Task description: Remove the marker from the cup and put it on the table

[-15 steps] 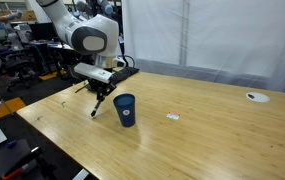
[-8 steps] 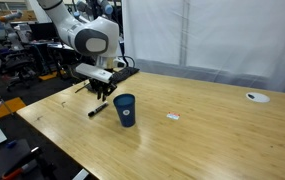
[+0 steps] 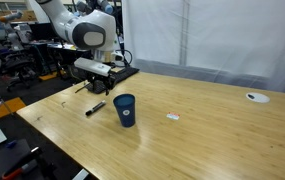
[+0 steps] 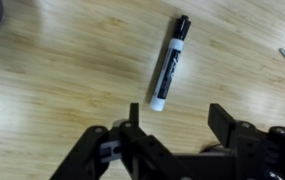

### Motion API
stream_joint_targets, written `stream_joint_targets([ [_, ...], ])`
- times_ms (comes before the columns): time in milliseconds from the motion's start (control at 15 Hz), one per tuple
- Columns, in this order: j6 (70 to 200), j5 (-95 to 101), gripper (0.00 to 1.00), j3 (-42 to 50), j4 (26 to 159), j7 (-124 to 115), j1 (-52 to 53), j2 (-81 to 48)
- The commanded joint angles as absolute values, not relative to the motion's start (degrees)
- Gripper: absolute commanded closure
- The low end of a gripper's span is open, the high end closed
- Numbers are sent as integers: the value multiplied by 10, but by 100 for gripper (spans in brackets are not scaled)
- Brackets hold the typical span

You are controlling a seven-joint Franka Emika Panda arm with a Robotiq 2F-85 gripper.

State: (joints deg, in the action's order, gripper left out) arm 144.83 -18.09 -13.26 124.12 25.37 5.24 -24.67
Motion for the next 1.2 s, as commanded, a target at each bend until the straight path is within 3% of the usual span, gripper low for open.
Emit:
stream_joint_targets([
  [0,1435,-147,1,-145,1265,242,49,-182],
  [1133,1375,29,0,-104,1364,-26,72,43],
])
